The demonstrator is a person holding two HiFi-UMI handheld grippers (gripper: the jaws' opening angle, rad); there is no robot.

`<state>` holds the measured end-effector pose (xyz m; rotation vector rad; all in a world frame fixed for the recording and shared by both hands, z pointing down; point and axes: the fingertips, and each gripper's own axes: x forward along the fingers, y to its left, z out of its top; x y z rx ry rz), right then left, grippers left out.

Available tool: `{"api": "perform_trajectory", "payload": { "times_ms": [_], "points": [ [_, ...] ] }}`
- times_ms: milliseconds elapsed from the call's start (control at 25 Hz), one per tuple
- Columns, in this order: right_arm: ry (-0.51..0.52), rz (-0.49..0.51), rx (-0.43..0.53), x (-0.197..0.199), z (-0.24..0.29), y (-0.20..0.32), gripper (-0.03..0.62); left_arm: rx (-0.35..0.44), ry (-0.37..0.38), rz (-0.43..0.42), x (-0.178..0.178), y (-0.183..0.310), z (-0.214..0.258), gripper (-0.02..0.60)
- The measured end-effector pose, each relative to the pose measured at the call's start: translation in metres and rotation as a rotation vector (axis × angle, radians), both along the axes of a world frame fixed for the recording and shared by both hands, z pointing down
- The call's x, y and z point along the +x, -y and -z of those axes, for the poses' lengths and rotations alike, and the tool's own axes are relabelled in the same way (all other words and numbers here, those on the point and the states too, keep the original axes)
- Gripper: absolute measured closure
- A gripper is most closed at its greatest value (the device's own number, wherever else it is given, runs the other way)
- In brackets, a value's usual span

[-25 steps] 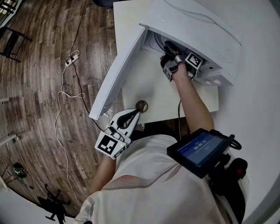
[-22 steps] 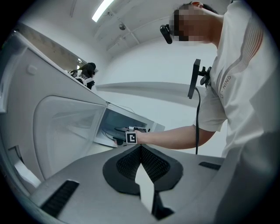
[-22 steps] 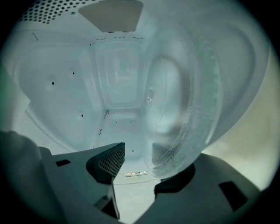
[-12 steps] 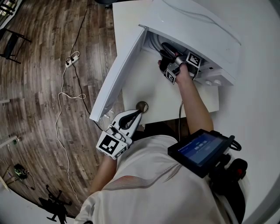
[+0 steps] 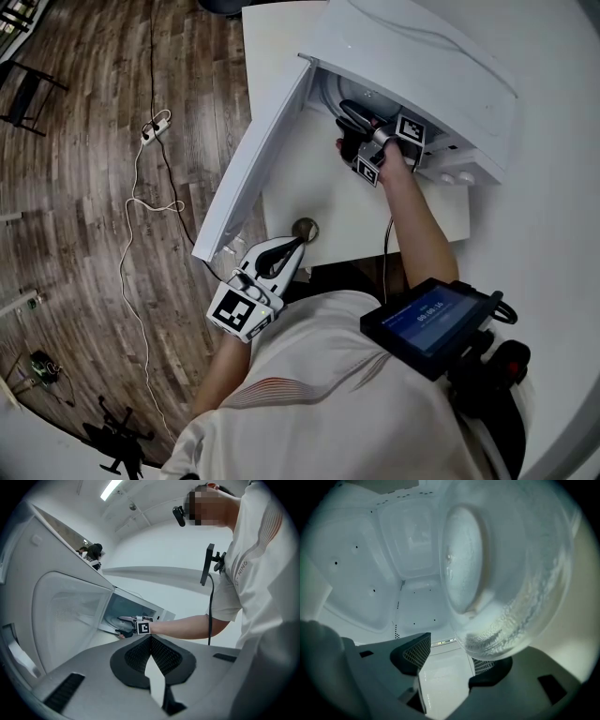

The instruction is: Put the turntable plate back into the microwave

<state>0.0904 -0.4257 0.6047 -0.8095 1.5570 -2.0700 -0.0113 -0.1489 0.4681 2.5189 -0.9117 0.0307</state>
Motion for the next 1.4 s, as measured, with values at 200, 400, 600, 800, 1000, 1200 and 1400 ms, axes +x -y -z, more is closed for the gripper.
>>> {"api": "perform_trajectory", "payload": {
  "times_ms": [200,400,600,800,1000,1200,1400],
  "points": [
    [0.008,0.036,-0.007,-0.003,-0.002,0.001,0.356,-0.008,-0.008,-0.003,0.001,-0.001,-0.001,0.572],
    [0.005,0.039,-0.003,-0.003,-0.002,0.003,0.356,-0.006,-0.016,-0.003,0.002,0.0,-0.001,0.572],
    [0.001,0.075,-0.002,-0.01,-0.008,-0.01,0.356,-0.009,-0.02,-0.006,0.002,0.0,-0.001,0.572],
    [-0.019,0.149,0.062,-0.02,-0.007,-0.035,0.358,-0.007,-0.018,-0.019,0.005,-0.002,-0.003,0.572],
    [-0.136,0.189,0.277,-0.031,0.034,-0.08,0.365,0.019,-0.021,-0.055,-0.006,-0.013,0.009,0.572],
    [-0.324,0.078,0.475,-0.015,0.08,-0.126,0.51,0.131,0.061,-0.162,-0.008,-0.034,0.027,0.572],
    [-0.496,0.004,0.674,-0.011,0.141,-0.177,0.559,0.182,0.029,-0.244,-0.017,-0.052,0.046,0.572]
  ]
}}
